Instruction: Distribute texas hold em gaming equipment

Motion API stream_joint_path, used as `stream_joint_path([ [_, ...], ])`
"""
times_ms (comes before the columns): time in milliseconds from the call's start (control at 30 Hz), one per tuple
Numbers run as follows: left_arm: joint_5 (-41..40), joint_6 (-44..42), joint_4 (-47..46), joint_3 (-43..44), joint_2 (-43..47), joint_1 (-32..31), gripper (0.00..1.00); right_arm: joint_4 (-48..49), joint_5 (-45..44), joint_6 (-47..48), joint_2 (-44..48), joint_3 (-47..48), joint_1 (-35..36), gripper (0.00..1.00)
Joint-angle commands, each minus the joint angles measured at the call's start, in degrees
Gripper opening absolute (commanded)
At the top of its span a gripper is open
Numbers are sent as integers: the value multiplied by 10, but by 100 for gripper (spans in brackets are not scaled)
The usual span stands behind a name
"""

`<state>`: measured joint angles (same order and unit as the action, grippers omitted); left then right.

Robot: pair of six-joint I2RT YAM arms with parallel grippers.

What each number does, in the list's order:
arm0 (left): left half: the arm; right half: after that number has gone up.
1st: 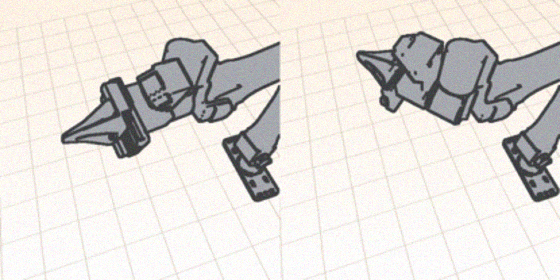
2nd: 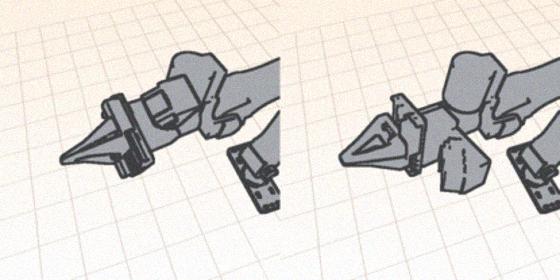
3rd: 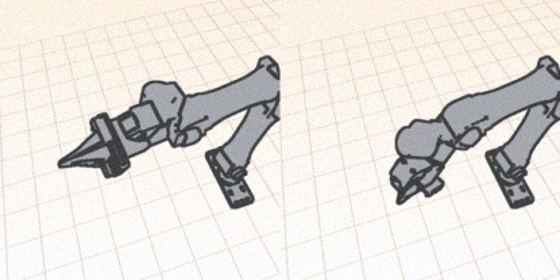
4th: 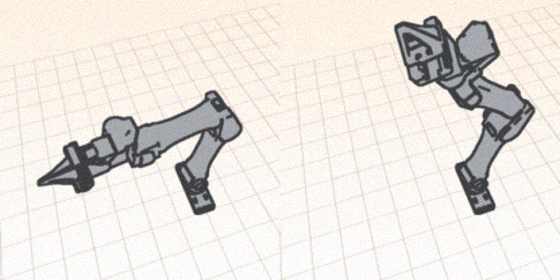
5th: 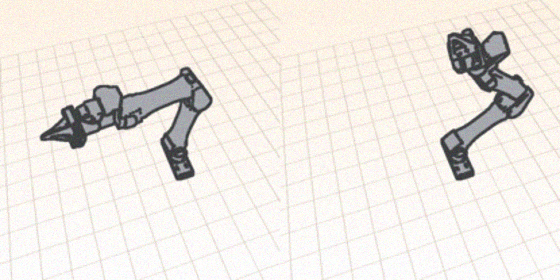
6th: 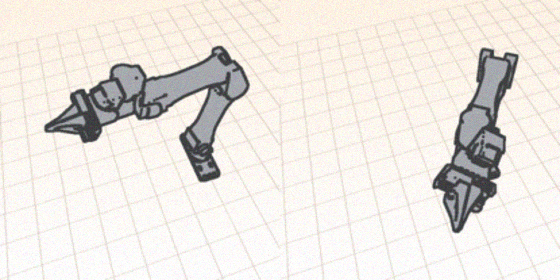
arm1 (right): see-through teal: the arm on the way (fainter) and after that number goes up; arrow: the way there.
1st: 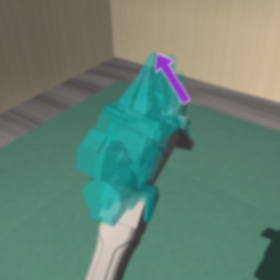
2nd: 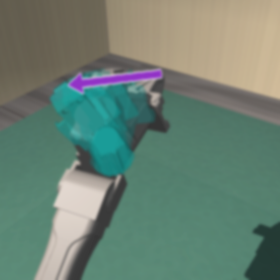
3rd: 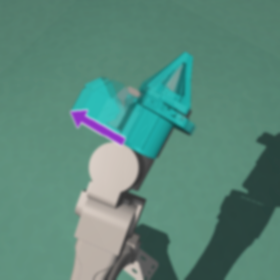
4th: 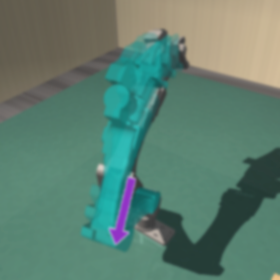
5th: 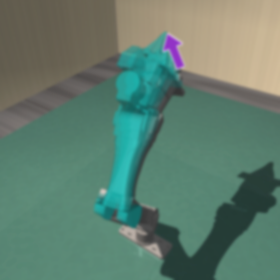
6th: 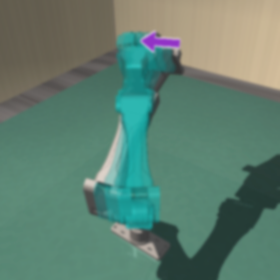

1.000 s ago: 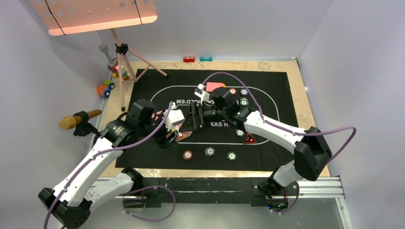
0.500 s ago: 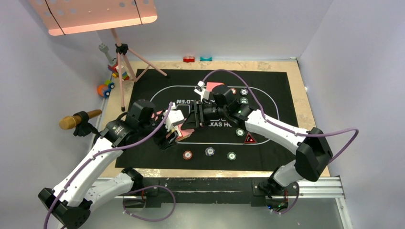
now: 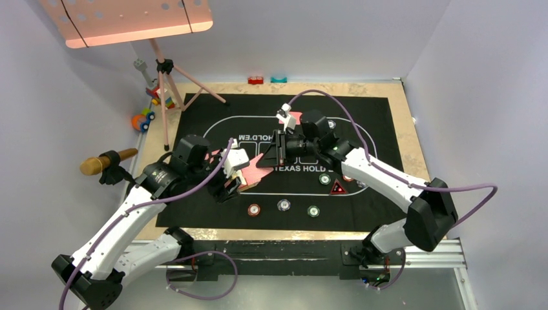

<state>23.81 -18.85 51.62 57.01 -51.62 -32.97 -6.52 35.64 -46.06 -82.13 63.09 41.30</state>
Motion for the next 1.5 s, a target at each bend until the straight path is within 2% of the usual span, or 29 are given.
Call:
stream_joint_path([
  [0, 18, 2, -36, 27, 15, 2, 0, -15, 4, 9, 28, -7, -15, 21],
  [167, 18, 4, -37, 24, 16, 2, 0, -30, 7, 16, 50, -5, -35, 18],
  [400, 16, 3, -33, 19, 20, 2, 0, -45, -5, 12, 103, -3, -75, 0],
  [600, 14, 2, -30, 20, 23, 2, 0, -81, -9, 27, 138, -37, -134, 0],
  [733, 15, 2, -29, 21, 24, 3, 0, -83, -10, 37, 162, -112, -215, 0],
  [833, 16, 3, -30, 22, 24, 2, 0, -102, -47, 60, 164, -163, -248, 0],
  [1000, 18, 3, -31, 27, 21, 3, 0, -75, -106, 58, 142, -235, -266, 0],
  [1367, 21, 4, -29, 27, 22, 3, 0, -84, -142, 68, 118, -274, -272, 0],
  [1467, 21, 4, -28, 29, 20, 2, 0, -75, -126, 61, 110, -291, -272, 16],
])
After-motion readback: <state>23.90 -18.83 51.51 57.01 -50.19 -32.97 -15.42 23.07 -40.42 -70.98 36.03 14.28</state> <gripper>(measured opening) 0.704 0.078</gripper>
